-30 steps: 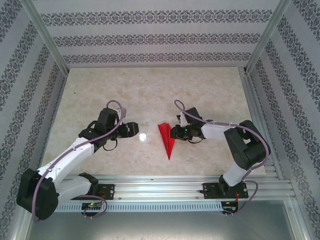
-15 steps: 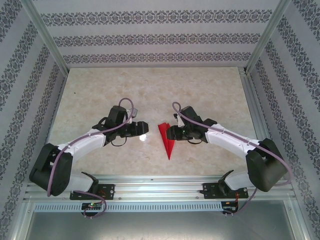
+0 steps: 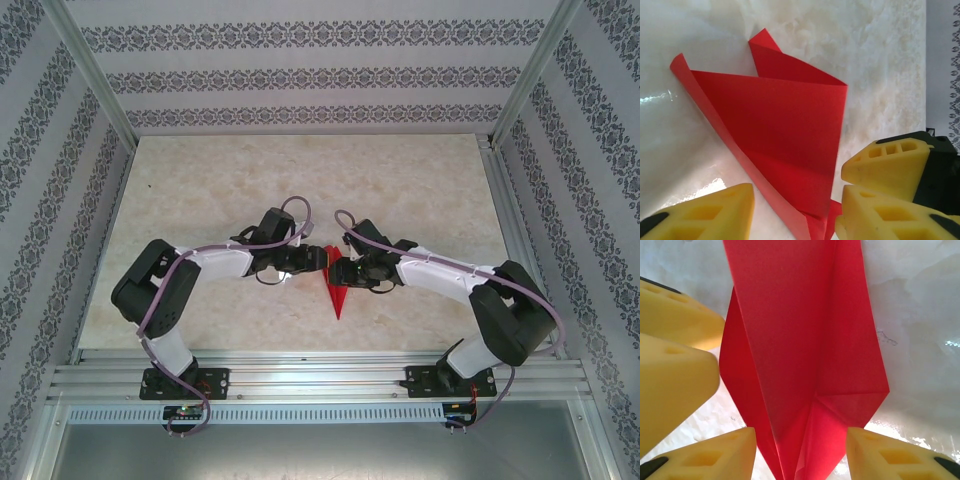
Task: Fold a paper plane with a square sheet of paper (fold left side to right side)
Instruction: Turn over the paper plane at the center of the table, then pick up the paper plane at the center of the table.
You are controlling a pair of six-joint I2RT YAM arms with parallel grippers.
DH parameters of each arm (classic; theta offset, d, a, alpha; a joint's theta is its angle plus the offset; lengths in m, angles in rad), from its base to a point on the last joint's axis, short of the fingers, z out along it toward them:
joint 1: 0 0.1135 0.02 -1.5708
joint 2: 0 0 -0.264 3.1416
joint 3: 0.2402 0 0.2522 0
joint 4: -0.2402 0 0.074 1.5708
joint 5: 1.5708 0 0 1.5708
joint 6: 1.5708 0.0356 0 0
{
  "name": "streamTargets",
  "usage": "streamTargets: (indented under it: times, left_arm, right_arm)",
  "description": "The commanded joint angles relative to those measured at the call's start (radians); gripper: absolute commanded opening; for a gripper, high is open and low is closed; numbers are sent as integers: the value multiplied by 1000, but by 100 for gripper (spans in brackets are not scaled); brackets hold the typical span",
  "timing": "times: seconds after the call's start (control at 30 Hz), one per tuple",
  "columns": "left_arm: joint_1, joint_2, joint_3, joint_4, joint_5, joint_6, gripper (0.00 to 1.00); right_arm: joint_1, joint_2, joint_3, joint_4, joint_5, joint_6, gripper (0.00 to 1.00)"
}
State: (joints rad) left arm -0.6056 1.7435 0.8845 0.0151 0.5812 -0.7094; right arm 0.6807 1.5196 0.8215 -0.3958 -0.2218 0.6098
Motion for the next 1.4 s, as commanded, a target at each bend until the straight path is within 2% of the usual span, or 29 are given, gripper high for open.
streamTargets:
  times: [0.0,0.13,0.27,0.47,0.9,1.3,1.37]
  left_arm:
    - [-14,26,22,0,-23,31,42]
    - [-14,33,17,-10,-31,39,26]
    - [-16,28,5,-14,-38,41,16]
    - [-21,22,-4,-8,-40,36,10]
    - [-34,22,3,-13,-48,34,8]
    - [-34,-2,-2,-72,-91,63,6]
    - [-35,-10,-12,-69,-89,61,6]
  right_arm:
    - [12,17,1,36,-17,20,50]
    - [14,32,7,37,-25,21,48]
    - [23,48,13,44,-36,25,47]
    - [39,56,6,52,-37,36,50]
    - [78,87,8,53,-17,54,55]
    - [83,75,60,-133,104,8,28]
    - [89,83,71,-151,105,4,26]
